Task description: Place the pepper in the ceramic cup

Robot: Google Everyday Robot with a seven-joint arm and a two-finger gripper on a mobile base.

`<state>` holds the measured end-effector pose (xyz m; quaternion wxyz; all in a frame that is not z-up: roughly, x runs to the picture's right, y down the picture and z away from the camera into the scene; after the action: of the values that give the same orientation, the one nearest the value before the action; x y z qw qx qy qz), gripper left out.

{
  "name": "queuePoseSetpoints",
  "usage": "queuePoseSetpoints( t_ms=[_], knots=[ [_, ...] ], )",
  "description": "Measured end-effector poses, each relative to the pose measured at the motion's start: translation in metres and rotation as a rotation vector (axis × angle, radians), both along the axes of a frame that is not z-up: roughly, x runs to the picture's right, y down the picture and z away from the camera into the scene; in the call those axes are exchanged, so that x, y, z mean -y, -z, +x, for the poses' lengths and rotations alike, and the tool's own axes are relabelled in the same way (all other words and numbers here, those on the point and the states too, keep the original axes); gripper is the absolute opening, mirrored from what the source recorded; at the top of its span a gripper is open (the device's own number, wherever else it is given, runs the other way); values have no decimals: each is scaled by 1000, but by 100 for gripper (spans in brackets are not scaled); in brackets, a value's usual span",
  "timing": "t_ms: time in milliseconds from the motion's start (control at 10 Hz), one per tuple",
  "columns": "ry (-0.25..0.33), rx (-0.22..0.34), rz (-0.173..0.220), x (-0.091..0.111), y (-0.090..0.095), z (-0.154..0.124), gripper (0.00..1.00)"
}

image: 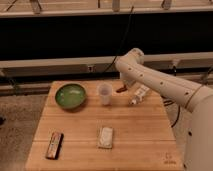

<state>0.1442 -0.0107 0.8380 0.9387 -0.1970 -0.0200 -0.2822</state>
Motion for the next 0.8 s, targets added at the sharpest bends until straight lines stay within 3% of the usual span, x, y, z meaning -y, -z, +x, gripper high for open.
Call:
queuePoseSetpoints(
  t_ms=[500,800],
  knots=[
    [-17,79,40,33,26,-21,0],
    [-2,151,37,41,32,-58,0]
  ],
)
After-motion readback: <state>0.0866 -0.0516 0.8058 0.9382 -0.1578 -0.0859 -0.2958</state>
